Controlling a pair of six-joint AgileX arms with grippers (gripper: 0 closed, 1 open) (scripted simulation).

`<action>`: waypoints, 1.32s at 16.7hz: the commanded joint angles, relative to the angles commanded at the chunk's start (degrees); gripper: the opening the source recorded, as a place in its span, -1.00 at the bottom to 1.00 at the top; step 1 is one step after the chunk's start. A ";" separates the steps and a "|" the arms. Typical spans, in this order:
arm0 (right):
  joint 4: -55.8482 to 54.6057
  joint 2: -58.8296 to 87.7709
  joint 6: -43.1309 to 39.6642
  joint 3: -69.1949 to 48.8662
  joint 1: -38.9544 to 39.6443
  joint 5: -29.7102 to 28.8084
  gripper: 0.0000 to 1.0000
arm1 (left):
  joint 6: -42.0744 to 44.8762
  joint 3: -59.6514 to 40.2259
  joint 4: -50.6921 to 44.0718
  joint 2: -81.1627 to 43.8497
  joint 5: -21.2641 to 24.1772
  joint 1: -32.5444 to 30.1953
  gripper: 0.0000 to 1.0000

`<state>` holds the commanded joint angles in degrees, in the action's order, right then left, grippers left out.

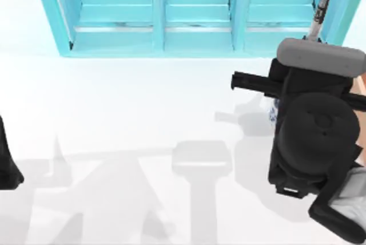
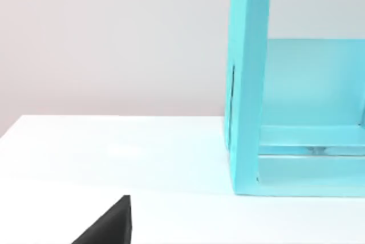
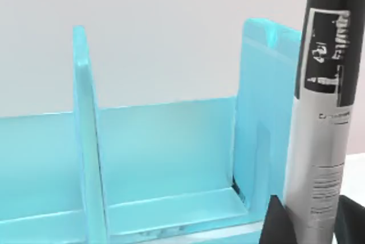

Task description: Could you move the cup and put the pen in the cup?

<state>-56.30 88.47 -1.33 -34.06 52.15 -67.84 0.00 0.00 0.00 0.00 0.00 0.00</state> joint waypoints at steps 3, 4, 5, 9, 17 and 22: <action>0.09 0.26 0.11 -0.17 -0.31 0.08 -1.00 | 0.00 0.00 0.00 0.00 0.00 0.00 1.00; -0.03 0.42 0.13 -0.24 -0.48 0.26 -1.00 | 0.00 0.00 0.00 0.00 0.00 0.00 1.00; -0.47 1.03 0.20 -0.46 -1.04 0.92 -1.00 | 0.00 0.00 0.00 0.00 0.00 0.00 1.00; -3.20 5.47 0.30 -1.69 -5.45 5.29 -1.00 | 0.00 0.00 0.00 0.00 0.00 0.00 1.00; -4.56 7.26 0.48 -2.39 -7.45 7.33 -0.70 | 0.00 0.00 0.00 0.00 0.00 0.00 1.00; -4.56 7.26 0.48 -2.39 -7.45 7.33 0.06 | 0.00 0.00 0.00 0.00 0.00 0.00 1.00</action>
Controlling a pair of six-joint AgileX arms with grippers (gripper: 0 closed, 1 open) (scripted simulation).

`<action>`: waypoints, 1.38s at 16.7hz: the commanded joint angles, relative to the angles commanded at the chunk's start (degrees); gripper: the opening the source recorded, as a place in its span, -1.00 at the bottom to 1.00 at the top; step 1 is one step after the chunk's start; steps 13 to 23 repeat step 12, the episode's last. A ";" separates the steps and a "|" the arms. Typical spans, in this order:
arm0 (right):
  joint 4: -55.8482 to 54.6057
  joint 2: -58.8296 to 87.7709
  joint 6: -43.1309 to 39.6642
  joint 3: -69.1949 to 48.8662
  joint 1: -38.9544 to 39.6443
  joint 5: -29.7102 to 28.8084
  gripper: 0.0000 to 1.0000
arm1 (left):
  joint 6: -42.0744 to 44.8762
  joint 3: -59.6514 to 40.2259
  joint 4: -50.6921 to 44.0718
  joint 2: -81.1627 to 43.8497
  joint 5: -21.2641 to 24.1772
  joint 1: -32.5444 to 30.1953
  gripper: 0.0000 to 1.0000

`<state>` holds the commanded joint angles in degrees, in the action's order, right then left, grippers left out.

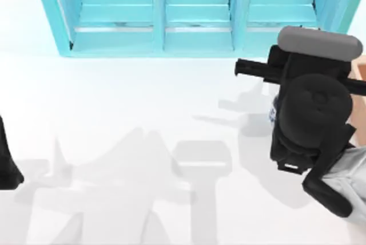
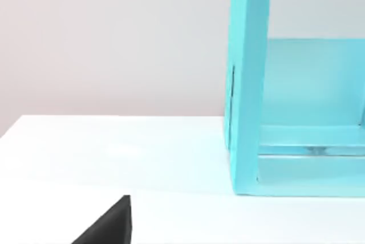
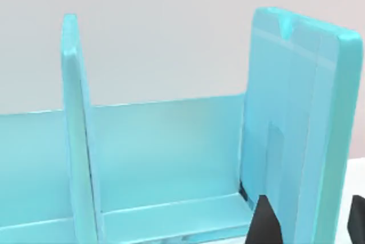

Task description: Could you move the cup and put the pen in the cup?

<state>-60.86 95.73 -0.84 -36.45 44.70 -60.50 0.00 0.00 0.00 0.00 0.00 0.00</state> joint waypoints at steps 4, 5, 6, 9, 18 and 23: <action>0.00 0.00 0.00 0.00 0.00 0.00 0.66 | 0.00 0.00 0.00 0.00 0.00 0.00 1.00; 0.00 0.00 0.00 0.00 0.00 0.00 0.81 | 0.00 0.00 0.00 0.00 0.00 0.00 1.00; 0.00 0.00 0.00 0.00 0.00 0.00 0.96 | 0.00 0.00 0.00 0.00 0.00 0.00 1.00; 0.00 0.00 0.00 0.00 0.00 0.00 1.00 | 0.00 0.00 0.00 0.00 0.00 0.00 1.00; 0.00 0.00 0.00 0.00 0.00 0.00 1.00 | 0.00 0.00 0.00 0.00 0.00 0.00 1.00; 0.00 0.00 0.00 0.00 0.00 0.00 1.00 | 0.00 0.00 0.00 0.00 0.00 0.00 1.00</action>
